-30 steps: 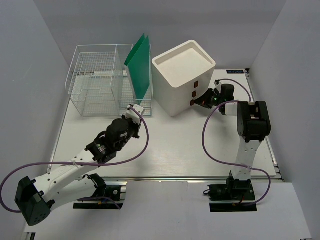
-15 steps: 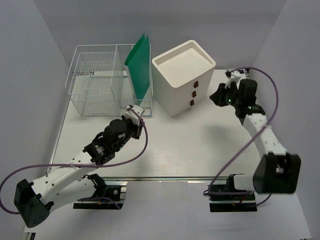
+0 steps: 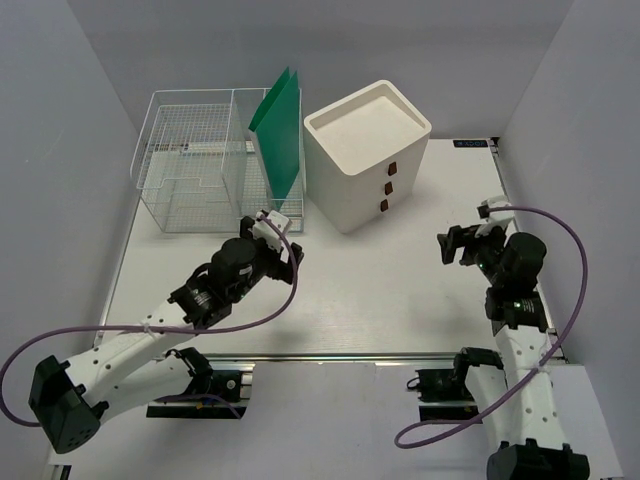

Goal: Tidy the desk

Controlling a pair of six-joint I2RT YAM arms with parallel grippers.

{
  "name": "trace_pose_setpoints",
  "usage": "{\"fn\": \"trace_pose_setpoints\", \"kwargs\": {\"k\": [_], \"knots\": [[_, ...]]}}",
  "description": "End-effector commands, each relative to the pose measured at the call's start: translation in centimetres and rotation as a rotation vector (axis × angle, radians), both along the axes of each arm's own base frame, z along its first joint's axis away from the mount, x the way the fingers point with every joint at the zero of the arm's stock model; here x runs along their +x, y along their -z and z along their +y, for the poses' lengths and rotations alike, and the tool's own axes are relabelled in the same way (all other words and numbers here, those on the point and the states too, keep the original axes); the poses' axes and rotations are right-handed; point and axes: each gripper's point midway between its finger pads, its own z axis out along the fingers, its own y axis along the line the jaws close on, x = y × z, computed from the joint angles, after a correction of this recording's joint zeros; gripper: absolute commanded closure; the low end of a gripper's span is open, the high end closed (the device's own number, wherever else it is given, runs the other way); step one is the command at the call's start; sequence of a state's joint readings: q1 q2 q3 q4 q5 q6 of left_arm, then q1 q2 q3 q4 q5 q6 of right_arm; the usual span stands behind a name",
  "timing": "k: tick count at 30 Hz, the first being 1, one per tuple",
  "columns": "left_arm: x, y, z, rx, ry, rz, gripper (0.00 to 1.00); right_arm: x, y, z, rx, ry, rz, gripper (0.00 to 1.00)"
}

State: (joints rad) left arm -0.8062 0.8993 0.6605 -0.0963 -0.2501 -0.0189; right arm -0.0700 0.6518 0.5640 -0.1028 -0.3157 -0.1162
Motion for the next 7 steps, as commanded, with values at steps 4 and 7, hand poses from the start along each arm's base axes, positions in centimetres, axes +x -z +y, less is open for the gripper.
{"fn": "trace_pose_setpoints", "kwargs": {"k": [4, 7], "knots": [[-0.2, 0.7, -0.4, 0.007, 0.029, 0.018, 0.02, 0.3, -2.0, -1.5, 0.027, 0.031, -0.072, 0.11], [-0.2, 0.4, -0.4, 0.002, 0.03, 0.009, 0.02, 0.2, -2.2, -2.0, 0.055, 0.053, -0.076, 0.11]]}}
